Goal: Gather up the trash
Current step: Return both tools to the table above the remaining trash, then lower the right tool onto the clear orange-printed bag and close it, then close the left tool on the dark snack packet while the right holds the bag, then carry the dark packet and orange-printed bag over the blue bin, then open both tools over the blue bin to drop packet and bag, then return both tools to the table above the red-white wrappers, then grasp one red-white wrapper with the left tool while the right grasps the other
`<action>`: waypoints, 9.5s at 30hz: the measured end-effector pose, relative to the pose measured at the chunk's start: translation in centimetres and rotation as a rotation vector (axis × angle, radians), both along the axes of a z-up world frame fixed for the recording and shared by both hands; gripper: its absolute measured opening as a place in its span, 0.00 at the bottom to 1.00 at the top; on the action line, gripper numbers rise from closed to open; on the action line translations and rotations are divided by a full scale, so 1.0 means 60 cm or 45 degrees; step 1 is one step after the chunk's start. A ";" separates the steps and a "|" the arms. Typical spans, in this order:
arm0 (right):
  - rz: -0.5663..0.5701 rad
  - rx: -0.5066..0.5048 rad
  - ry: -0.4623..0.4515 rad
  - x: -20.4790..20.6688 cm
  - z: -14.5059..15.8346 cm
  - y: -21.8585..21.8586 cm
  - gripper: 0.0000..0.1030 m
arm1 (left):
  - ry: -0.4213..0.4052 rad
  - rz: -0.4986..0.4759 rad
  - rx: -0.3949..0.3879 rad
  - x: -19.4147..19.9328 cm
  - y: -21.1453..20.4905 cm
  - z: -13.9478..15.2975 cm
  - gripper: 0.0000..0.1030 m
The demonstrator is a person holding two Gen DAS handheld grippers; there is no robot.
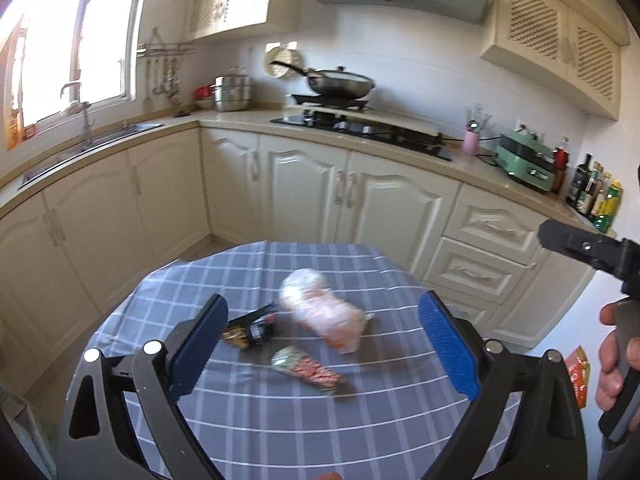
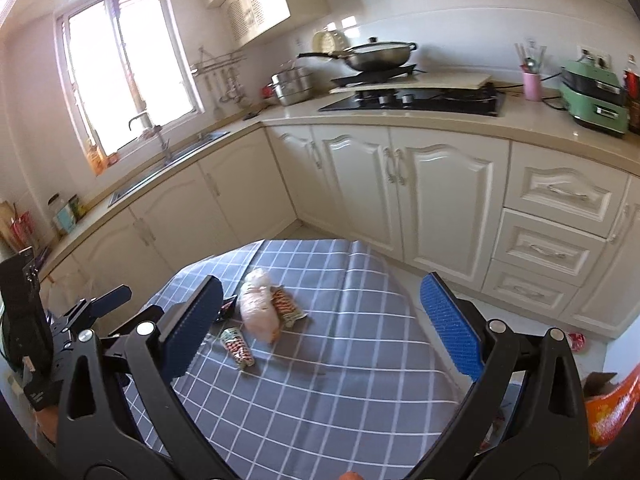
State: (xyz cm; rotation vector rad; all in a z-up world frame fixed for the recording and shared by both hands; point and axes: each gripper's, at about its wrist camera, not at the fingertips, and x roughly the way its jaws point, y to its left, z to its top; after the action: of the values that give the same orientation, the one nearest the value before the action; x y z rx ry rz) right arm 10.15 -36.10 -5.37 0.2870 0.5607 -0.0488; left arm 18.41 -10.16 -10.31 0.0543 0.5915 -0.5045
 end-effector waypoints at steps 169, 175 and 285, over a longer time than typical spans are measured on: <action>-0.701 0.620 0.522 -0.288 -0.479 -0.576 0.75 | 0.821 -0.780 0.502 -0.180 -0.795 -0.444 0.75; -0.775 0.613 0.513 -0.306 -0.480 -0.580 0.93 | 0.752 -0.714 0.502 -0.162 -0.783 -0.420 0.85; 0.331 -0.155 0.418 0.240 -0.255 0.106 0.13 | 0.339 0.145 0.103 0.092 0.009 -0.187 0.13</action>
State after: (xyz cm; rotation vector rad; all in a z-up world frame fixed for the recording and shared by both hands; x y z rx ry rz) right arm 24.56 -29.74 -20.66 0.0852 0.9135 0.1235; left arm 23.94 -9.62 -21.54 0.0302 0.8704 -0.3791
